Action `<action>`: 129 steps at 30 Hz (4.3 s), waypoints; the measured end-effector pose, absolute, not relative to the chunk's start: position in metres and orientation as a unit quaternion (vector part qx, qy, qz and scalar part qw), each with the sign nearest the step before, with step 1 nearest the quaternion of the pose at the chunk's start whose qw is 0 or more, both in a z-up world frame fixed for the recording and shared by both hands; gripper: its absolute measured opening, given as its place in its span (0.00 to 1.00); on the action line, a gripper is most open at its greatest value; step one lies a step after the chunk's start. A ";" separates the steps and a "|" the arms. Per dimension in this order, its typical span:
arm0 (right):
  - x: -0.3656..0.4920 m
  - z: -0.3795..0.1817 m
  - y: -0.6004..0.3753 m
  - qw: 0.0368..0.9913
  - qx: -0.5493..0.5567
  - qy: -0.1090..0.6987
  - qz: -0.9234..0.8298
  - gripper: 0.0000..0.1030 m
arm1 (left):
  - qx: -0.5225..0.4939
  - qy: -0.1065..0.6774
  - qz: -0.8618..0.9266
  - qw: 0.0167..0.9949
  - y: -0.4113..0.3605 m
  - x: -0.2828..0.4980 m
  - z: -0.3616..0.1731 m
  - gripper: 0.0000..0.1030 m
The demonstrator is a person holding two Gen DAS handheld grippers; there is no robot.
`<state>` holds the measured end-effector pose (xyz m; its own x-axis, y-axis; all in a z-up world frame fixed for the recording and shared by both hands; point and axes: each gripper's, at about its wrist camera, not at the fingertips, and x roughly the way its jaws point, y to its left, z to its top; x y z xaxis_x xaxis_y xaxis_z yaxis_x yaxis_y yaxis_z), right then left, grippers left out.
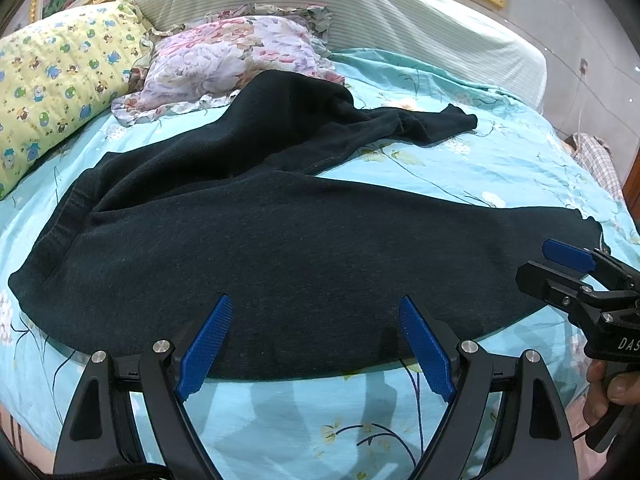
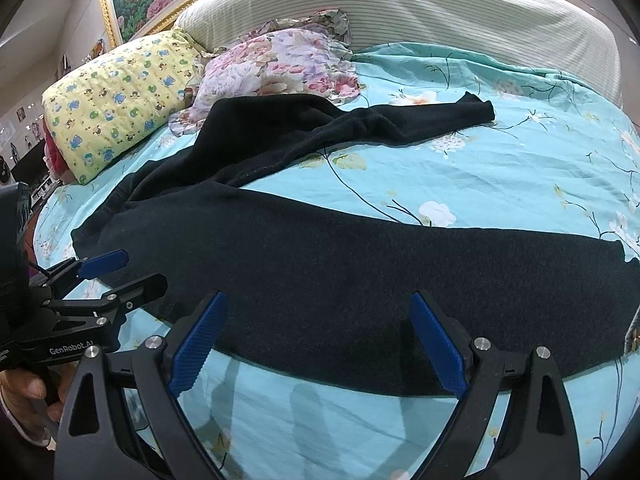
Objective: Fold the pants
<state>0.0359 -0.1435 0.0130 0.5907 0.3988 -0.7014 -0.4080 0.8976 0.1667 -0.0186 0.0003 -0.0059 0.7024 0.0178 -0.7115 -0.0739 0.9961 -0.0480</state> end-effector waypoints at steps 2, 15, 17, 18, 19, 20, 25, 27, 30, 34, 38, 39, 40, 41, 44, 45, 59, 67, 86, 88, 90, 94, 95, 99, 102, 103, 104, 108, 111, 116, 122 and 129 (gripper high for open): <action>0.037 0.011 -0.143 0.893 -0.008 0.390 0.225 0.90 | -0.037 0.385 0.024 0.922 0.000 -0.019 -0.006 0.84; 0.038 0.011 -0.143 0.884 0.007 0.408 0.227 0.90 | -0.041 0.386 0.020 0.922 0.000 -0.018 -0.005 0.84; 0.039 0.012 -0.143 0.885 0.009 0.407 0.228 0.90 | -0.042 0.384 0.018 0.922 0.000 -0.017 -0.003 0.84; 0.039 0.012 -0.144 0.886 0.008 0.404 0.227 0.90 | -0.043 0.384 0.017 0.922 0.000 -0.016 -0.002 0.84; 0.040 0.012 -0.145 0.887 0.010 0.403 0.227 0.90 | -0.043 0.384 0.015 0.922 0.000 -0.015 -0.002 0.84; 0.041 0.013 -0.146 0.887 0.011 0.403 0.226 0.90 | -0.043 0.384 0.014 0.922 0.000 -0.014 -0.001 0.84; 0.048 0.017 -0.152 0.878 0.035 0.420 0.227 0.90 | -0.040 0.386 0.009 0.921 -0.001 -0.011 0.001 0.84; 0.052 0.019 -0.155 0.879 0.043 0.416 0.230 0.90 | -0.041 0.386 0.008 0.921 -0.001 -0.008 0.003 0.84; 0.057 0.022 -0.161 0.890 0.048 0.387 0.235 0.90 | -0.041 0.387 0.003 0.921 0.000 -0.003 0.007 0.84; 0.072 0.026 -0.168 0.887 0.044 0.401 0.224 0.90 | -0.038 0.385 -0.002 0.922 0.001 0.009 0.016 0.84; 0.090 0.035 -0.176 0.886 0.048 0.404 0.222 0.90 | -0.039 0.381 -0.008 0.924 0.002 0.023 0.026 0.84; 0.095 0.036 -0.177 0.884 0.048 0.410 0.221 0.90 | -0.037 0.380 -0.010 0.924 0.001 0.027 0.028 0.84; 0.101 0.039 -0.180 0.881 0.057 0.412 0.224 0.90 | -0.036 0.381 -0.012 0.924 0.001 0.033 0.030 0.84; 0.106 0.042 -0.183 0.880 0.064 0.414 0.224 0.90 | -0.035 0.381 -0.015 0.924 0.000 0.037 0.032 0.84; 0.123 0.048 -0.189 0.876 0.073 0.423 0.218 0.90 | -0.036 0.384 -0.023 0.922 0.000 0.054 0.037 0.84; 0.129 0.049 -0.191 0.875 0.075 0.427 0.215 0.90 | -0.034 0.384 -0.024 0.923 0.000 0.059 0.038 0.84; 0.233 0.060 -0.217 0.873 0.066 0.439 0.201 0.90 | -0.006 0.400 -0.060 0.914 -0.003 0.150 0.055 0.84; 0.304 0.056 -0.227 0.868 0.058 0.455 0.188 0.87 | 0.012 0.428 -0.078 0.900 0.004 0.218 0.058 0.84; 0.430 0.002 -0.229 0.835 0.027 0.521 0.175 0.59 | 0.009 0.541 -0.136 0.830 0.010 0.348 -0.001 0.81; 0.433 -0.002 -0.225 0.830 0.030 0.527 0.180 0.34 | 0.009 0.546 -0.148 0.824 0.006 0.347 -0.006 0.67; 0.432 -0.004 -0.224 0.831 0.023 0.527 0.175 0.17 | 0.008 0.547 -0.167 0.820 0.000 0.344 -0.007 0.44; 0.421 0.008 -0.233 0.842 0.035 0.507 0.181 0.08 | 0.029 0.528 -0.188 0.828 -0.010 0.327 0.004 0.14; 0.418 0.013 -0.236 0.845 0.037 0.501 0.182 0.08 | 0.030 0.521 -0.196 0.830 -0.012 0.319 0.009 0.12; 0.395 0.037 -0.251 0.856 0.052 0.476 0.195 0.07 | 0.022 0.498 -0.217 0.839 -0.015 0.284 0.032 0.10; 0.373 0.052 -0.269 0.860 0.067 0.463 0.203 0.07 | 0.014 0.484 -0.233 0.844 -0.019 0.253 0.048 0.09; 0.364 0.057 -0.275 0.862 0.070 0.458 0.206 0.06 | 0.011 0.480 -0.238 0.844 -0.021 0.240 0.051 0.09; 0.356 0.061 -0.280 0.863 0.073 0.455 0.209 0.06 | 0.010 0.477 -0.242 0.845 -0.024 0.231 0.054 0.09; 0.319 0.069 -0.299 0.866 0.078 0.443 0.218 0.06 | 0.007 0.469 -0.260 0.844 -0.039 0.192 0.058 0.09; 0.288 0.069 -0.314 0.867 0.078 0.438 0.223 0.06 | 0.018 0.466 -0.268 0.843 -0.052 0.166 0.055 0.08; 0.241 0.057 -0.344 0.866 0.092 0.441 0.219 0.06 | 0.024 0.466 -0.281 0.839 -0.067 0.133 0.044 0.08; 0.188 0.044 -0.375 0.866 0.133 0.431 0.215 0.06 | 0.025 0.464 -0.289 0.837 -0.075 0.104 0.035 0.09; 0.146 0.034 -0.389 0.866 0.155 0.428 0.207 0.02 | 0.027 0.458 -0.295 0.838 -0.074 0.081 0.027 0.08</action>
<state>0.1463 -0.3887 0.0335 0.5480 0.4909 -0.6773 -0.2256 0.8664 0.4454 0.0812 -0.0743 0.0267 0.4068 -0.4701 -0.7833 0.5197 0.8242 -0.2248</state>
